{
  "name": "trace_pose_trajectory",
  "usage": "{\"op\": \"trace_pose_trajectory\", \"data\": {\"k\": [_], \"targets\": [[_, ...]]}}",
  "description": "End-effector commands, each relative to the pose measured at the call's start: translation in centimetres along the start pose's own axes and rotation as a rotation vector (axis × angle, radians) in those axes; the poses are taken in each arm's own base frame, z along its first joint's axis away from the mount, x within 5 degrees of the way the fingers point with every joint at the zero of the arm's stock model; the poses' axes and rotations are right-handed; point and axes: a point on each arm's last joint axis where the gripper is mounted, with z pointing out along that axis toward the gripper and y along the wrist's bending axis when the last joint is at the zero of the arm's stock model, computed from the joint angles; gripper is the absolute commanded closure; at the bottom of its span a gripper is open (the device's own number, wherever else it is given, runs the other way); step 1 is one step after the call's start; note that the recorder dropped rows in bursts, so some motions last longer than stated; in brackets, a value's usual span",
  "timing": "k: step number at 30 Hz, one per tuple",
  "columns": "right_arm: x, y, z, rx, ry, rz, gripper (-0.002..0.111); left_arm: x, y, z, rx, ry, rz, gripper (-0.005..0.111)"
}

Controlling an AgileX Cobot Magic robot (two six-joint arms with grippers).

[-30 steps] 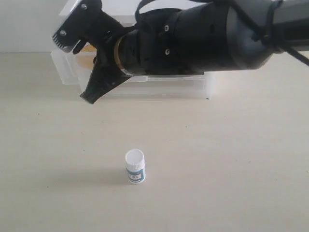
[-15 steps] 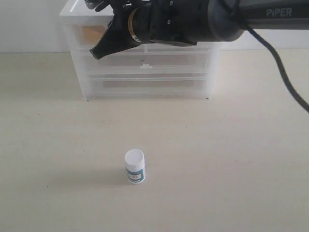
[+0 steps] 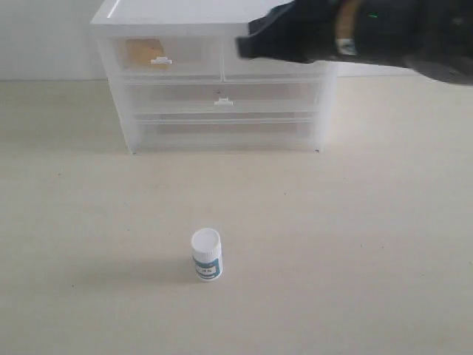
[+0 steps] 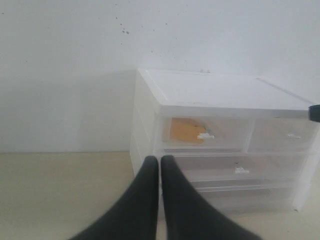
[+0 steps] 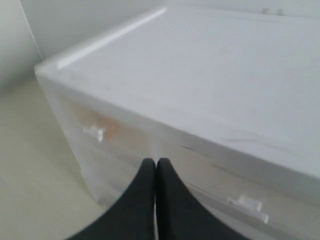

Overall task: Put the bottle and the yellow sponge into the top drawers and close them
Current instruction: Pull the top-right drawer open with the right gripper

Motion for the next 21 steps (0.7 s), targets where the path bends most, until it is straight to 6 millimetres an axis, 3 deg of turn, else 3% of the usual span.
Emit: {"op": "trace_pose_trajectory", "data": {"k": [1,4,7,9,16,21], "targets": [[3.6,-2.8,-1.7,-0.092,-0.136,0.341,0.107,0.1,0.0,-0.1,-0.005,-0.004,-0.013,0.103],[6.1,-3.3,-0.3,-0.055,-0.05,0.505,0.092,0.2,0.1,-0.1,-0.005,-0.002,-0.014,0.103],[7.1,-3.8,0.6,-0.092,-0.11,0.813,0.069,0.3,0.1,-0.1,-0.006,0.002,-0.015,0.103],[7.8,-4.3,1.1,-0.115,-0.161,0.949,0.06,0.3,0.1,-0.1,-0.006,0.002,-0.015,0.103],[10.0,-5.8,2.3,-0.096,-0.271,1.138,0.057,0.3,0.1,-0.1,-0.006,0.002,-0.015,0.103],[9.2,-6.1,3.3,-0.169,-0.324,1.148,0.057,0.3,0.0,-0.1,-0.002,0.001,-0.015,0.103]]}}
